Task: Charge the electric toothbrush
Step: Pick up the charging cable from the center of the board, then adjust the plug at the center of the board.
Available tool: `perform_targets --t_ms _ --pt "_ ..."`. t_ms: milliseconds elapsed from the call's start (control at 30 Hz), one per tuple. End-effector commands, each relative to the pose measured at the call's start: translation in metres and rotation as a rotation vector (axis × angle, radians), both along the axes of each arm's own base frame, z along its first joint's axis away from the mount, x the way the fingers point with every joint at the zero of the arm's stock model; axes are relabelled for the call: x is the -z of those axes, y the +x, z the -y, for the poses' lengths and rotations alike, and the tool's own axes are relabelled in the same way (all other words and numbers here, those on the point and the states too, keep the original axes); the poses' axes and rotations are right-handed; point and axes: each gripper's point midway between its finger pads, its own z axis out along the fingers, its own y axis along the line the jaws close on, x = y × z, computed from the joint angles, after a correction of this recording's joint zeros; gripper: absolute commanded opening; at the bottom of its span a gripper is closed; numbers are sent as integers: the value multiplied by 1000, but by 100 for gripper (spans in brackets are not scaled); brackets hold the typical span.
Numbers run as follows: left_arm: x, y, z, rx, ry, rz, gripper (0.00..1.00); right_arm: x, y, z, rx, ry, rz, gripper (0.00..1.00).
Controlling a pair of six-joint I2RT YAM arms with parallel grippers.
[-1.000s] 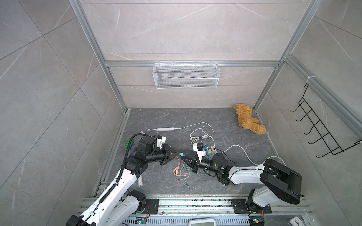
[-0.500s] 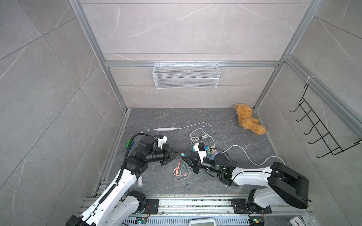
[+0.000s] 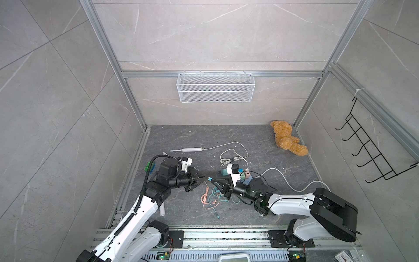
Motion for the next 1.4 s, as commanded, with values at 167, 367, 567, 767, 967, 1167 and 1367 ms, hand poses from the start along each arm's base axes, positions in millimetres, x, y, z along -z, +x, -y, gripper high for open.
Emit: perform_targets --t_ms 167,367,567,767,967,1167,1367 --pt "-6 3 -1 -9 -12 30 0 -8 3 -11 -26 34 -15 32" --pt "-5 1 -1 -9 -11 30 0 -12 8 -7 11 50 -5 4" --pt "-2 1 -2 -9 6 28 11 -21 8 5 56 62 34 0" --pt "7 5 -11 -30 117 14 73 -13 7 48 203 -45 45 0" --pt "49 22 -19 -100 266 -134 99 10 -11 96 265 -246 17 0" --pt "82 56 -13 -250 415 -288 98 29 -10 141 405 -382 19 0" --pt "83 96 23 -391 483 -325 99 36 -16 147 391 -422 30 0"
